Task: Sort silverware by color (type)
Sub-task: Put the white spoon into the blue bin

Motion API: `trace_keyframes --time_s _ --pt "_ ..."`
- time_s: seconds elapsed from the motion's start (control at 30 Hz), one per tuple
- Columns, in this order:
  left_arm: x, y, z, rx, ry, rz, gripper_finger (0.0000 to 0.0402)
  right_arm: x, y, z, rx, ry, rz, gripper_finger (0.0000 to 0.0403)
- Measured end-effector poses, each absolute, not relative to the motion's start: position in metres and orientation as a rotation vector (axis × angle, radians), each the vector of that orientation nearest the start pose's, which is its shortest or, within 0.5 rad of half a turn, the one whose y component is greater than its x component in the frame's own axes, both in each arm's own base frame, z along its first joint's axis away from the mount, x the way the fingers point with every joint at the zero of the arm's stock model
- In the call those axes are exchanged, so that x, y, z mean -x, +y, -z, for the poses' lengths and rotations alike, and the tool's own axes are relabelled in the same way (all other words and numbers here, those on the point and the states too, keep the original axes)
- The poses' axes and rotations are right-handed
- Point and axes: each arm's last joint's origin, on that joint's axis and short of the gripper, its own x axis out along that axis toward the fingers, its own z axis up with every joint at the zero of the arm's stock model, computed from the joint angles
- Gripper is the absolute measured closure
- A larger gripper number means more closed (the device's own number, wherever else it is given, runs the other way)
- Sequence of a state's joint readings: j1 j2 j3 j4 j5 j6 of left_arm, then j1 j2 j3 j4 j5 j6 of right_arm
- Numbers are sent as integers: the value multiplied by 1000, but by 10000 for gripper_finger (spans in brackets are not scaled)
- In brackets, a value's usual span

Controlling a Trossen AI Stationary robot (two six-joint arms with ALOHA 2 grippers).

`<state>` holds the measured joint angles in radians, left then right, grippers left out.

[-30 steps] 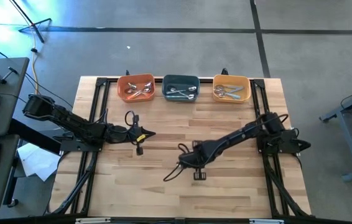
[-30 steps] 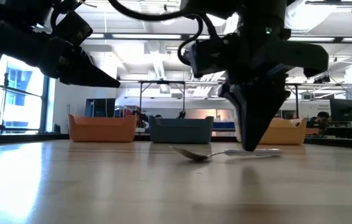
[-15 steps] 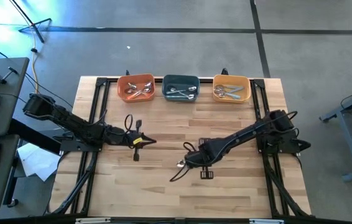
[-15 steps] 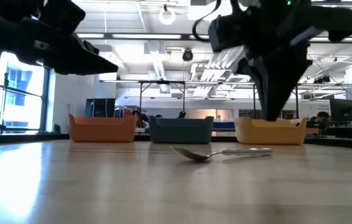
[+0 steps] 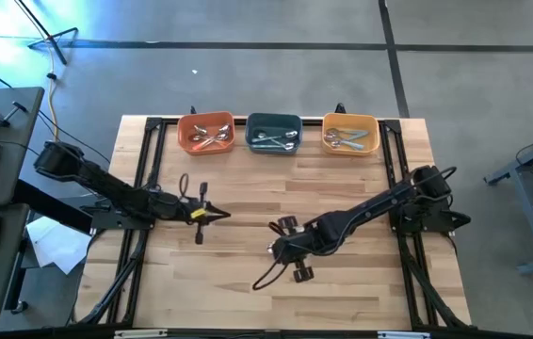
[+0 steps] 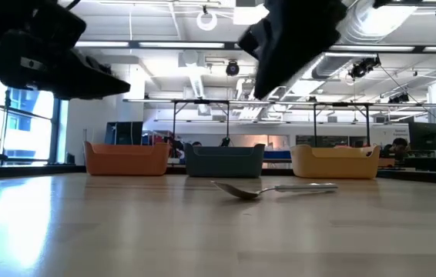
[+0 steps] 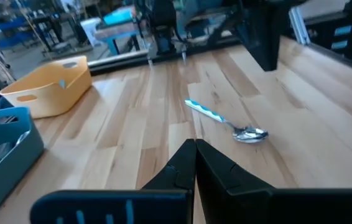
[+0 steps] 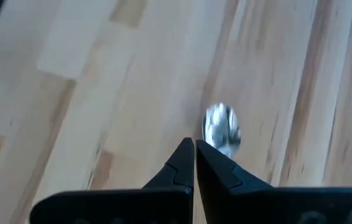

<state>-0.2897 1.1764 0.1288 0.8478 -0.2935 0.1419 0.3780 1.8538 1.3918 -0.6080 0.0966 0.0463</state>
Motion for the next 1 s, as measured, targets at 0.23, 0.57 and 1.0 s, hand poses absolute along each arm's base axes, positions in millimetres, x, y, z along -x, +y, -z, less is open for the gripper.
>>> trace_keyframes --time_s 0.23,0.57,1.0 --pt "-158 -39 -142 -166 107 25 401 -379 122 -225 197 900 -297 403" --pt "-141 -34 -148 -175 140 27 401 -379 103 -207 198 837 -294 403" --pt "-131 -5 -155 -135 129 46 401 -334 83 -191 73 842 -129 398"
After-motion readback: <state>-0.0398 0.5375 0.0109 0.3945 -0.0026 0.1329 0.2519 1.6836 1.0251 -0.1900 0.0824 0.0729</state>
